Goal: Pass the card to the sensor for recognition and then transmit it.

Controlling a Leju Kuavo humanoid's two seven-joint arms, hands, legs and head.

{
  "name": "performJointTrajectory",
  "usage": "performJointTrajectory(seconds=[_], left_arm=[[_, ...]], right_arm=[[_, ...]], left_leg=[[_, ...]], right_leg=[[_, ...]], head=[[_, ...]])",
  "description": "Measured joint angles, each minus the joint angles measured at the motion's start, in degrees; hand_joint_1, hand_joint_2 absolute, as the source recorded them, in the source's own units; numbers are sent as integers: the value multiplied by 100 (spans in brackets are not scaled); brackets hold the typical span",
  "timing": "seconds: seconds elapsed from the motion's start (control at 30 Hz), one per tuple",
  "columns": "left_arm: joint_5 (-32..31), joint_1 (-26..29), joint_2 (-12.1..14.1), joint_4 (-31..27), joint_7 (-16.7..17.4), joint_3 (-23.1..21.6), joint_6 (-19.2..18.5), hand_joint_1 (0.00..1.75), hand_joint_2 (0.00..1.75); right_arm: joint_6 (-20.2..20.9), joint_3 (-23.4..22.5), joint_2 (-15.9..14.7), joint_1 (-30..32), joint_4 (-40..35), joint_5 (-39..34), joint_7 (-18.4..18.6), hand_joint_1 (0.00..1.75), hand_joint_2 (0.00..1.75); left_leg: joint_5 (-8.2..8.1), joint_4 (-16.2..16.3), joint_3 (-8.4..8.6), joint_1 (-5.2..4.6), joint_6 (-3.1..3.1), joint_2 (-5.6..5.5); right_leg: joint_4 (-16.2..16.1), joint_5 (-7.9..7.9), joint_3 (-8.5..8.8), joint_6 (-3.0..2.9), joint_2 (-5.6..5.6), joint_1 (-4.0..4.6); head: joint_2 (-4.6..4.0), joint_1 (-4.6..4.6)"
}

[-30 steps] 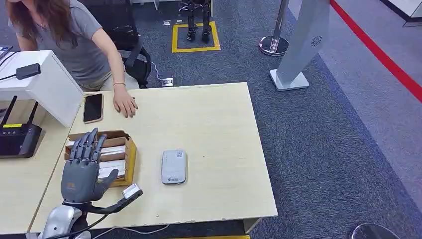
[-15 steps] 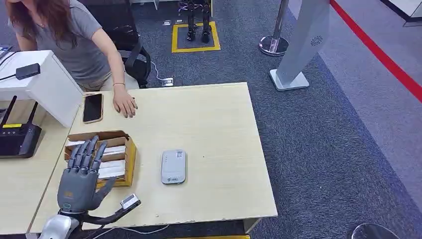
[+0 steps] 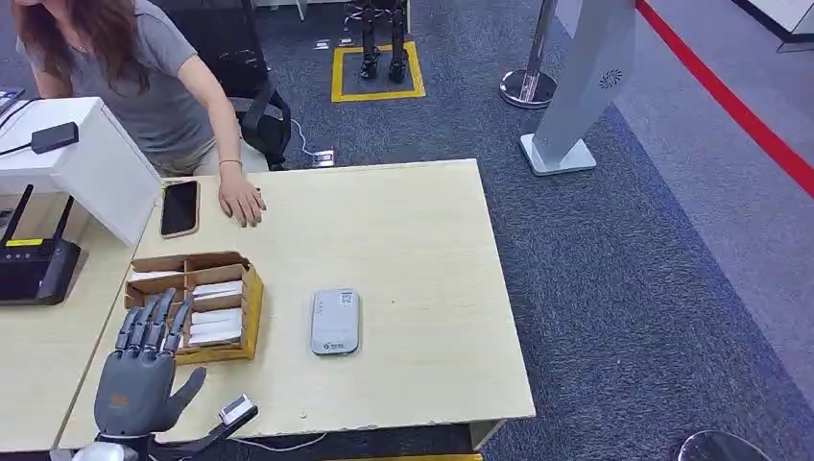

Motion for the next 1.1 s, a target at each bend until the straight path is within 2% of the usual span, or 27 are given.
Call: performJointTrajectory(seconds=[0.43, 0.83, 1.1], left_arm=[[-155, 176, -11, 85, 306, 249, -55, 0, 175], [-114, -41, -72, 415, 225, 280, -203, 0, 175], [-81, -337, -186, 636, 20, 278, -223, 0, 175]], right_arm=[[4, -46, 85, -2, 0, 168, 7, 0, 175], [55, -52, 109, -4, 0, 282, 9, 0, 175], [88, -52, 114, -42, 0, 312, 9, 0, 175]], left_leg=[[0, 0, 0, 1, 0, 0], [1, 0, 0, 0, -2, -1], [2, 1, 1, 0, -3, 0]], right_leg=[[0, 0, -1, 0, 0, 0], [0, 0, -2, 0, 0, 0], [0, 0, -1, 0, 0, 0]], head=[[0, 0], [0, 0], [0, 2]])
